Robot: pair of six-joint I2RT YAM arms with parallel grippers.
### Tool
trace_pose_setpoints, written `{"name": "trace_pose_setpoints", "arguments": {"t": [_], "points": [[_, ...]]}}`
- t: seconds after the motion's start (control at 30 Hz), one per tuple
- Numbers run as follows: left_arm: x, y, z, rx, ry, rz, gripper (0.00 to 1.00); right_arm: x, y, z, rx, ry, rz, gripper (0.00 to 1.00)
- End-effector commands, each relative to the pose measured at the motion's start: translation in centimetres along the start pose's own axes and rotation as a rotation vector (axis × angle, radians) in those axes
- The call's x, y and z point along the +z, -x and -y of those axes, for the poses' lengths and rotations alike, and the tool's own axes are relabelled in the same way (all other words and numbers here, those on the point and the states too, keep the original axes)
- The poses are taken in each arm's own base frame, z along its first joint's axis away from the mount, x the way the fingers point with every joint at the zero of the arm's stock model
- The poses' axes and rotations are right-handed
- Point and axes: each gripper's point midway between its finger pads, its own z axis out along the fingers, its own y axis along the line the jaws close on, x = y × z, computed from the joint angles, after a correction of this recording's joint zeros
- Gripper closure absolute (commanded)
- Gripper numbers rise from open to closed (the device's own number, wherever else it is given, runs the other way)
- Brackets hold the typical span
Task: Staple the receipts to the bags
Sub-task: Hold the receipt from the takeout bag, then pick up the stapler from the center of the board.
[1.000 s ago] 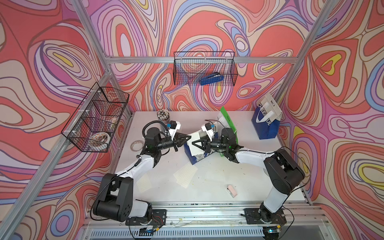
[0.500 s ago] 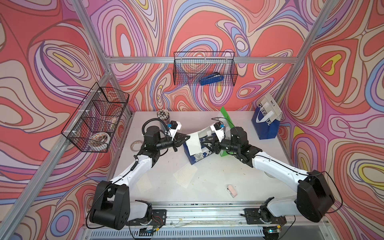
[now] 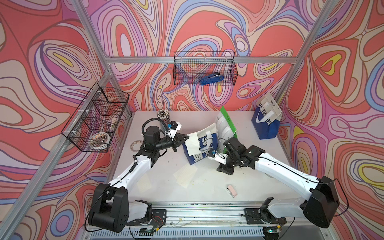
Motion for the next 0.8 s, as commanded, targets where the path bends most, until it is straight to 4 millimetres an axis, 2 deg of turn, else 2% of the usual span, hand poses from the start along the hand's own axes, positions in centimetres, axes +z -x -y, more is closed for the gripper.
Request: {"name": "trace_pose_setpoints", "arguments": {"t": [0.0, 0.1, 0.27, 0.37, 0.47, 0.53, 0.6, 0.67, 0.77], "points": [[-0.6, 0.0, -0.6, 0.009, 0.041, -0.016, 1.0, 0.3, -4.3, -1.2, -0.106, 0.017, -0.171, 0.41], [-1.0, 0.2, -0.7, 0.012, 0.061, -0.01, 1.0, 0.7, -4.9, -2.1, -0.058, 0.057, -0.179, 0.39], [-1.7, 0.5, -1.5, 0.026, 0.125, -0.005, 1.0, 2.8, -8.0, -5.1, -0.122, 0.121, -0.293, 0.36], [-2.0, 0.7, -1.8, 0.028, 0.147, 0.001, 1.0, 3.2, -8.1, -5.2, -0.085, 0.128, -0.307, 0.36], [-2.0, 0.7, -1.8, 0.029, 0.149, 0.003, 1.0, 3.5, -9.3, -4.6, -0.063, 0.092, -0.378, 0.35], [-2.0, 0.6, -1.9, 0.026, 0.152, 0.001, 1.0, 3.5, -9.0, -4.4, -0.043, 0.08, -0.365, 0.35], [-2.0, 0.6, -2.0, 0.024, 0.152, 0.001, 1.0, 3.5, -9.4, -4.8, -0.037, 0.105, -0.386, 0.35], [-1.9, 0.5, -2.1, 0.018, 0.146, 0.002, 1.0, 3.6, -10.2, -5.3, -0.043, 0.139, -0.426, 0.3], [-1.9, 0.6, -2.2, 0.013, 0.142, 0.006, 1.0, 3.6, -10.0, -6.5, -0.056, 0.214, -0.418, 0.3]]}}
